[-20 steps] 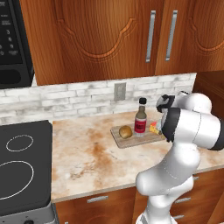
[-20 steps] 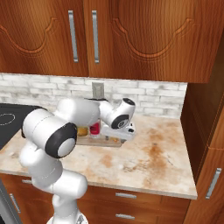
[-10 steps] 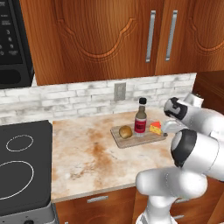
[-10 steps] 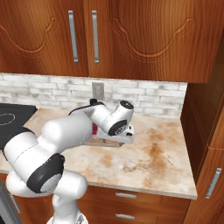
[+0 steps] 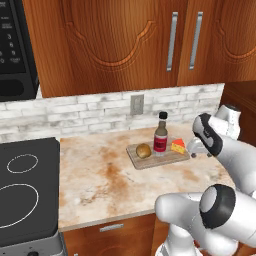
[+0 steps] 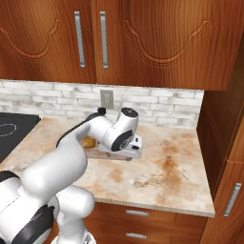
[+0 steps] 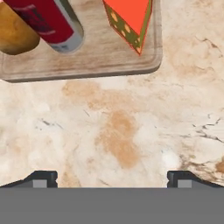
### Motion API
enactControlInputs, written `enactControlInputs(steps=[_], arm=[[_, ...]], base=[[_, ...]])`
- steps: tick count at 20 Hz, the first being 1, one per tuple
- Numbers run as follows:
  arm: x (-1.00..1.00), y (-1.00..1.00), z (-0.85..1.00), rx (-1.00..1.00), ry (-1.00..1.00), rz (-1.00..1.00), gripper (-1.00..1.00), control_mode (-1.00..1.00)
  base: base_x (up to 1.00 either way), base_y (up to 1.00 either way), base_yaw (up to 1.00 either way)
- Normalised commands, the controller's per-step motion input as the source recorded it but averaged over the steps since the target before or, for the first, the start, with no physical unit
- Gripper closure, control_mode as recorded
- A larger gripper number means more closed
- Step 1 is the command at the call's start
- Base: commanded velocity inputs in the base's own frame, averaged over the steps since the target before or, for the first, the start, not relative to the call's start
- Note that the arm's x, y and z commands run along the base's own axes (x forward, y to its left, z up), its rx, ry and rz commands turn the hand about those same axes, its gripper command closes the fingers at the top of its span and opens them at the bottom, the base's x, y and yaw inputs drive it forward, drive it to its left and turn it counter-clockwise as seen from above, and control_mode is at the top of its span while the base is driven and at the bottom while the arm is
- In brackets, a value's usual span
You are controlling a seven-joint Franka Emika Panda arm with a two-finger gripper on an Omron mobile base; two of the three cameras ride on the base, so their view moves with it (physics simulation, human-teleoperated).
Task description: Retrieve the reheated potato from the microwave, then place the potato, cheese, and condiment on the cutting board.
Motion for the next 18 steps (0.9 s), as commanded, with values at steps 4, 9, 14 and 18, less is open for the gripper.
enactControlInputs(steps=[4,9,14,18], arm=[[-0.42,0.10,0.30,-0.07,0.00,-0.05,-1.00,-1.00],[-0.39,0.21,0.34,0.00,0.00,0.00,-1.00,-1.00],[-0.40,0.24,0.33,-0.01,0.00,0.00,-1.00,-1.00],[-0.43,0.23,0.31,0.00,0.00,0.00,-1.00,-1.00]], base=[[0.00,0.00,0.00],[0.00,0.00,0.00],[0.00,0.00,0.00],[0.00,0.00,0.00]])
